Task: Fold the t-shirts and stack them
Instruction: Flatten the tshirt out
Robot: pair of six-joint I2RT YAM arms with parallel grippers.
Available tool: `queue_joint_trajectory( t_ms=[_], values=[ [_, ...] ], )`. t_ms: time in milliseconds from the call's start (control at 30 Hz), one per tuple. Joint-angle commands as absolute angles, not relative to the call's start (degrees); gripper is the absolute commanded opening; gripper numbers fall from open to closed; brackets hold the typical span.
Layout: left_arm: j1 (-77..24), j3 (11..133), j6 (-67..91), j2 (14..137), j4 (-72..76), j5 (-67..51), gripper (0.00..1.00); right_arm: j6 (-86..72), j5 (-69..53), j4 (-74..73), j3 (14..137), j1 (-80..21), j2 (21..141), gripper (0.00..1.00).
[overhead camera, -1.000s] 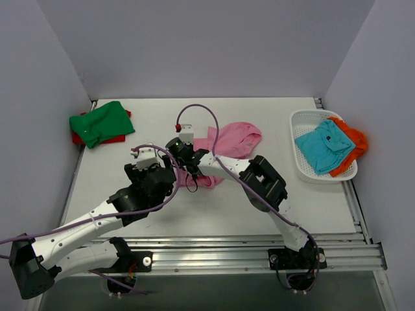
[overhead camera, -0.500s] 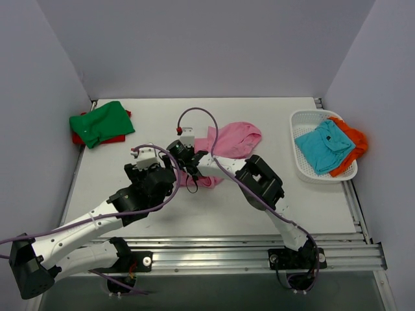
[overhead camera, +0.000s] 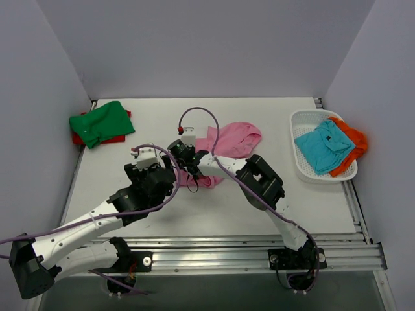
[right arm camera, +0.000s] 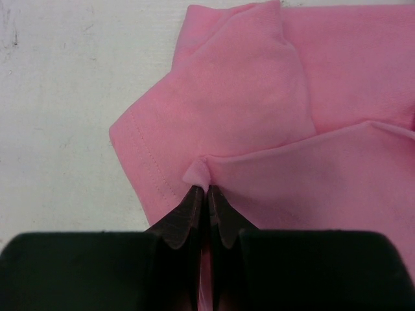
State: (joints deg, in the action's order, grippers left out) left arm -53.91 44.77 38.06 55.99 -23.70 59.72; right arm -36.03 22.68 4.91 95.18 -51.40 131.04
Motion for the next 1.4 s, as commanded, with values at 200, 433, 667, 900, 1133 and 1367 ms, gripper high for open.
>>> queue_joint_trajectory(
  t_ms=[200,433,667,900,1133,1367],
  values=[
    [-53.7,46.2,37.2,56.6,-21.7,60.0,0.95,-36.1,27.9,1.1,89.8,-51.4,120.2,0.0],
    [-53.7,46.2,37.2,56.9,-21.4,59.8,0.95,-35.9,31.2,0.4,86.1,-51.4,113.2,0.0],
    [-53.6,47.0,35.0,60.5,-19.1,57.1,0.95,-36.6,38.8,-3.6,82.3,-51.2,107.0,0.0],
    [-53.6,49.3,35.2,66.5,-18.5,53.6,0.94,-43.1,46.7,-8.2,69.6,-45.1,90.0,0.0],
    [-53.8,53.0,35.6,70.5,-18.0,48.9,0.94,-52.2,57.7,-17.6,61.0,-42.6,71.8,0.0],
    [-54.2,57.0,39.5,74.7,-19.0,45.6,0.94,-60.3,62.4,-27.1,55.9,-42.5,60.7,0.0]
  ],
)
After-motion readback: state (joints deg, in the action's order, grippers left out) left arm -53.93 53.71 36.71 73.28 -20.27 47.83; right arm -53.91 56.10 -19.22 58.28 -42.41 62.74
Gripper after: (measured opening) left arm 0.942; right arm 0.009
